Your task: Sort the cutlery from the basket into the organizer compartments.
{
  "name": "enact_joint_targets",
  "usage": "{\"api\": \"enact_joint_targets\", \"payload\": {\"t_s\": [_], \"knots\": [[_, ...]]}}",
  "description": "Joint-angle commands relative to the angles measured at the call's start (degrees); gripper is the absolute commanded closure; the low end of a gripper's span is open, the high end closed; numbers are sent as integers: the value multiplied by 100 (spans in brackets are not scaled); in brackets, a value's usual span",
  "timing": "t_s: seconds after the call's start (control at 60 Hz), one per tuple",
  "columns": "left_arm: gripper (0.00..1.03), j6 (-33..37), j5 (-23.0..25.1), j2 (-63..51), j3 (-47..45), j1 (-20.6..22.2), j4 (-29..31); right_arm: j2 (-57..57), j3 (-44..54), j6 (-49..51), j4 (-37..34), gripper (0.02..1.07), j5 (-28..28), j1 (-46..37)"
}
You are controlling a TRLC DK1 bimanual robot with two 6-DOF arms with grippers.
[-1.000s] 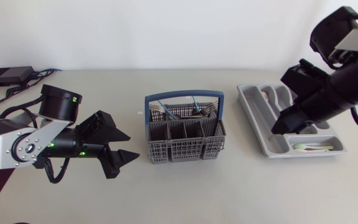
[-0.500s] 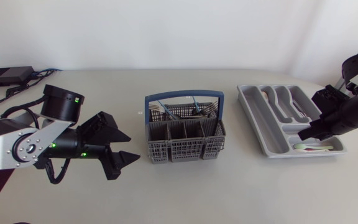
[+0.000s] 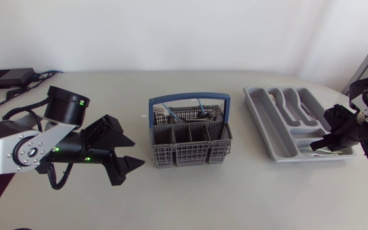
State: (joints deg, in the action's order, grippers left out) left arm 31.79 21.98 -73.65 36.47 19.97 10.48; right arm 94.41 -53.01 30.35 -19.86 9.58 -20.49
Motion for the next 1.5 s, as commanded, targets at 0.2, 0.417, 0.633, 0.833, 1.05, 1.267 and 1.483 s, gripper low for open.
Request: {"api": "enact_joint_targets", "payload": {"t_s": [0.2, 0.417, 0.633, 0.833, 1.05, 1.267, 1.483], "knots": [[23, -200, -150, 149, 282, 139, 130, 341, 248, 147, 439, 61, -36, -25], [23, -252, -159, 158, 352, 130, 103, -230, 362, 200, 377, 20, -159, 19], [23, -270, -150, 158, 528, -116, 15, -1865, 511, 261, -343, 17, -844, 265], [27, -428, -150, -185, 756, -520, -336, -3254, 916, 138, -1047, 28, -1398, 1574], [47, -534, -150, -836, 1152, -819, -696, -3403, 960, -319, -1222, 88, -1978, 2656], [74, -762, -132, -1653, 1539, -1065, -1241, -3131, 1311, -706, -633, 102, -1987, 3789], [84, -982, -36, -2857, 2444, -1100, -1373, -2410, 1346, -1031, 26, 102, -1978, 4492]]}}
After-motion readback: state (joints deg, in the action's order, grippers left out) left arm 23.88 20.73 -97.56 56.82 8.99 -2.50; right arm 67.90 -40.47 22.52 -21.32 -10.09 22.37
